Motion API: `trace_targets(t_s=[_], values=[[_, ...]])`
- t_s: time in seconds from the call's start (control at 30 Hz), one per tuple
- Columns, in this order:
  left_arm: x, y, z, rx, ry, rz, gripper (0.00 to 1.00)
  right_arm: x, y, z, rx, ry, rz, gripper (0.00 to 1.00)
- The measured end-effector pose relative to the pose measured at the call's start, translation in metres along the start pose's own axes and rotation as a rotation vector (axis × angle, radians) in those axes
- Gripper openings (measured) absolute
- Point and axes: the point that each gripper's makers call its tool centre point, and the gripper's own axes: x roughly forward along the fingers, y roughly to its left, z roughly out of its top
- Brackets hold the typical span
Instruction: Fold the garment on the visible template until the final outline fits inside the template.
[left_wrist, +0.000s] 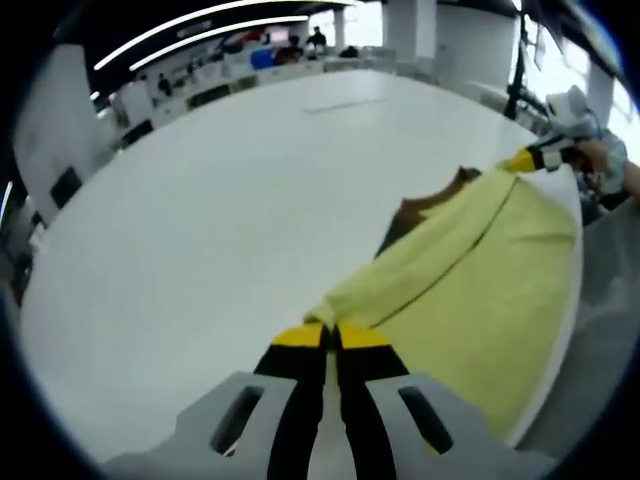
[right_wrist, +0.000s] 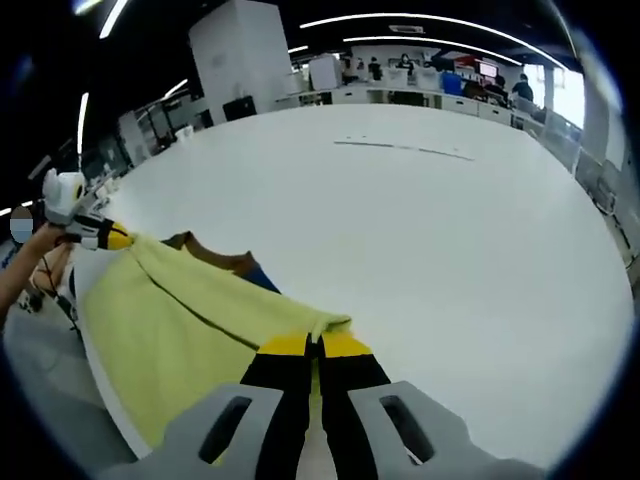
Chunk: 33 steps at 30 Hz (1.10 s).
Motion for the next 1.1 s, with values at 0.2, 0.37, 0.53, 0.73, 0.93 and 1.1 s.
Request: trace_targets(t_s=[0.2, 0.37, 0.53, 0.73, 0.93, 1.1], values=[[0.006, 0.005, -0.004, 0.022, 0.003, 0.010, 0.00, 0.002, -0.001, -0.004, -0.010, 0.011, -0.005, 0.02], [0.007, 0.008, -0.004, 0.027, -0.008, 0.017, 0.00, 0.003, -0.001, -0.007, -0.024, 0.014, -0.007, 0.02], [0.008, 0.010, -0.004, 0.033, -0.021, 0.024, 0.00, 0.005, -0.002, -0.008, 0.011, 0.002, 0.001, 0.02], [0.009, 0.012, -0.004, 0.042, -0.004, 0.035, 0.00, 0.005, -0.002, -0.007, 0.003, -0.001, -0.012, 0.03], [0.007, 0.017, -0.003, 0.018, -0.004, 0.050, 0.04, 0.003, -0.004, -0.003, 0.014, -0.016, -0.020, 0.06], [0.002, 0.019, 0.002, 0.021, -0.019, 0.058, 0.08, 0.000, 0.000, 0.000, 0.010, -0.024, -0.009, 0.08]])
